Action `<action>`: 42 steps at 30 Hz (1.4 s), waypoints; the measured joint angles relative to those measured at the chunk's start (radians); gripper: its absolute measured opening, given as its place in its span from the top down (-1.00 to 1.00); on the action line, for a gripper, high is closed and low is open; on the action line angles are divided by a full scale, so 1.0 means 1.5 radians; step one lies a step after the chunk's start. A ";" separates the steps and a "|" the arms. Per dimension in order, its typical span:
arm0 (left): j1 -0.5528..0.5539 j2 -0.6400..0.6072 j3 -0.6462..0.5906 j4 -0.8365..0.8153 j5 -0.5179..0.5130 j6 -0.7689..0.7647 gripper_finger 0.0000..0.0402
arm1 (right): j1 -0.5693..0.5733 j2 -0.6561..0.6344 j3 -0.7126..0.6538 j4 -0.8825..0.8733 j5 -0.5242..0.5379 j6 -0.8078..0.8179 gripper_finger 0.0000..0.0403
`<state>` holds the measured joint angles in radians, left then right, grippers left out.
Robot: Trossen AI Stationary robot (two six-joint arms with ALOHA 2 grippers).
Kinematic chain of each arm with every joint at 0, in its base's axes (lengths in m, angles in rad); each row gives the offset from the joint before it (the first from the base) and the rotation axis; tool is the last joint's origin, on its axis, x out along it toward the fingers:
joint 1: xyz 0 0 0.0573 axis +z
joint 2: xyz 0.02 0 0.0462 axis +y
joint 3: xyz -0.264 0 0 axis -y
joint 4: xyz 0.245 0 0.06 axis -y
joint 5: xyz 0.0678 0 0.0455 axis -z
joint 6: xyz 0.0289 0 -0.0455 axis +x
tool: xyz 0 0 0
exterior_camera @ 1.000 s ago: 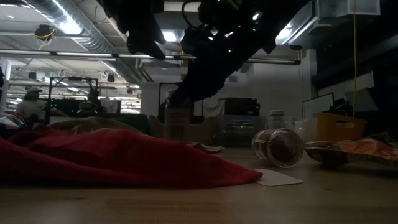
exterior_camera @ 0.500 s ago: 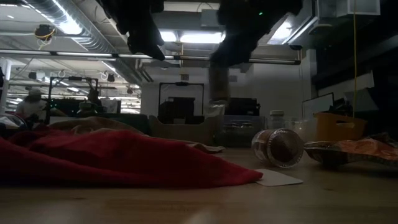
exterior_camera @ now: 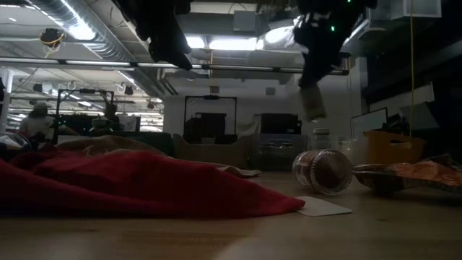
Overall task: Sort spices by type
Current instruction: Put the white seasoning bottle into the transparent bin
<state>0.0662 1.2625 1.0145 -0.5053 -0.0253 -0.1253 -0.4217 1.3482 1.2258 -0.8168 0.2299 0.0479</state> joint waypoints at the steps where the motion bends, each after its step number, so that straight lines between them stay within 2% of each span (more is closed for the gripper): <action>1: 0.000 0.000 0.000 0.000 -0.002 0.000 -0.27 | -0.015 0.002 -0.001 -0.006 0.010 0.000 -0.05; 7: 0.000 0.000 0.000 0.000 -0.003 0.000 -0.27 | -0.093 0.003 -0.044 0.014 0.022 0.000 -0.05; 12: 0.000 0.000 0.000 0.000 -0.003 0.000 -0.27 | -0.130 0.003 -0.109 0.081 0.022 0.000 -0.06; 28: 0.000 0.000 0.000 0.000 -0.004 -0.013 -0.27 | -0.129 0.004 -0.303 0.328 0.021 0.034 -0.07; 42: 0.000 0.000 0.000 0.000 -0.004 -0.021 -0.27 | -0.129 0.004 -0.313 0.318 0.002 0.034 -0.24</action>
<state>0.0662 1.2629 1.0145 -0.5053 -0.0311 -0.1561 -0.6155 1.3540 0.7563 -0.3404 0.2324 0.0993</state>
